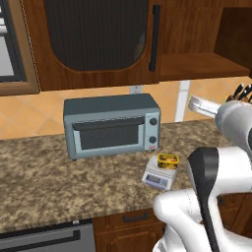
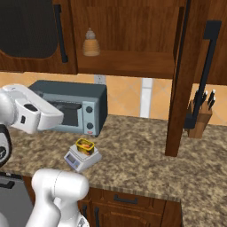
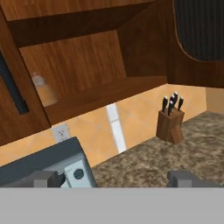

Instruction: Pick the canned food and place it on the digital scale for weighing, and close the cabinet.

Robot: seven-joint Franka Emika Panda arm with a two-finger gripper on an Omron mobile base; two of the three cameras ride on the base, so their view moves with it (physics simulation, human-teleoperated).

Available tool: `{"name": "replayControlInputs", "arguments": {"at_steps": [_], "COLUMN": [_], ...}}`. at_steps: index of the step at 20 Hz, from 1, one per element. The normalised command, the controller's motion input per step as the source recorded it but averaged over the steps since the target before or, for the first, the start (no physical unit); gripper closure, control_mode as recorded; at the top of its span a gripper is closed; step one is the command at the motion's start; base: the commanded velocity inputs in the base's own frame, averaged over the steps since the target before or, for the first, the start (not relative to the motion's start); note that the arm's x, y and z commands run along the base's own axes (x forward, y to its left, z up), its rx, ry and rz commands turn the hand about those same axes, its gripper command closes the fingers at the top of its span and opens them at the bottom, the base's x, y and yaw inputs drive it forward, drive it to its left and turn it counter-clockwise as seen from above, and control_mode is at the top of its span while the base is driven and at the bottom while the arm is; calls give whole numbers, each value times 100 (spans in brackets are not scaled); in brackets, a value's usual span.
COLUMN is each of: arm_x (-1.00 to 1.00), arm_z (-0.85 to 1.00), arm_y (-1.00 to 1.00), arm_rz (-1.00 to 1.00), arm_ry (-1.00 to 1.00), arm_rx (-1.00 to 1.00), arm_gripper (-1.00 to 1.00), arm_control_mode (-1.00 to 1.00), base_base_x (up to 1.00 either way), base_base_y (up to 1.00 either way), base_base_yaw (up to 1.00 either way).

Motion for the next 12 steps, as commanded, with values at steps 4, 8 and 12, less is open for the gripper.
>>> {"name": "replayControlInputs", "arguments": {"at_steps": [4,8,12], "arm_x": [-100,-45,0], "arm_z": [-21,-5,0], "arm_y": [-53,-32,-11], "arm_rz": [0,2,6], "arm_ry": [-8,-7,-1], "arm_rx": [-2,-1,0], "arm_gripper": [-100,-100,-100], "arm_control_mode": [-100,-100,-100], "base_base_x": [0,0,0], "base_base_y": [0,0,0], "base_base_yaw": [0,0,0]}}
